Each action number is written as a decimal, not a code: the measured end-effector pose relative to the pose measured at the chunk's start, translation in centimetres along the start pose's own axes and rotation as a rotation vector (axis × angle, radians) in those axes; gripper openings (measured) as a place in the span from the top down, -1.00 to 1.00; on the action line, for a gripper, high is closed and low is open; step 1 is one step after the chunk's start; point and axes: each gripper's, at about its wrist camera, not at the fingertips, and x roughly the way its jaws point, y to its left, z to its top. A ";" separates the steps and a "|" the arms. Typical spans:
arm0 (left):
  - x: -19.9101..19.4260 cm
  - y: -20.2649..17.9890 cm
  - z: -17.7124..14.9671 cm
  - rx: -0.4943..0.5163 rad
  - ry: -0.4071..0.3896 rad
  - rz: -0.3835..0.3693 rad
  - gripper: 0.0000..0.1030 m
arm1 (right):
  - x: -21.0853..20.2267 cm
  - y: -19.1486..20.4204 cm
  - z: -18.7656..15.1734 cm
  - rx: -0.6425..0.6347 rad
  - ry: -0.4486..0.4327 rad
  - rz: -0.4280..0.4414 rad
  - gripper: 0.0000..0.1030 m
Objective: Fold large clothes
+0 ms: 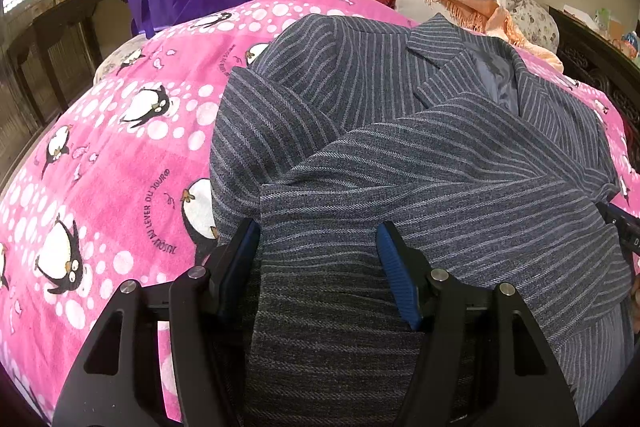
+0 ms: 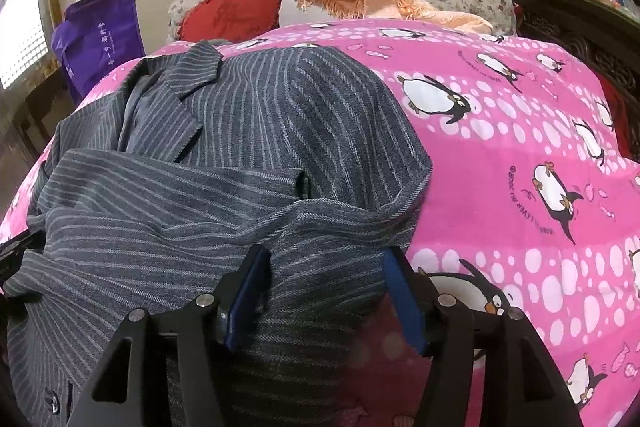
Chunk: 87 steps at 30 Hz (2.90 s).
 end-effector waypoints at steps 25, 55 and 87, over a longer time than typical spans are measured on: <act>0.6 -0.4 0.2 0.009 0.014 0.018 -0.22 | -0.2 -0.6 -0.1 0.042 -0.015 0.056 -0.18; -8.5 5.3 -0.8 0.150 0.036 -0.041 -0.25 | -20.6 1.9 -9.5 -0.118 0.070 0.097 -0.25; -13.5 10.7 -13.7 0.038 0.149 0.073 -0.52 | -18.6 4.2 -22.8 -0.026 0.266 0.266 -1.00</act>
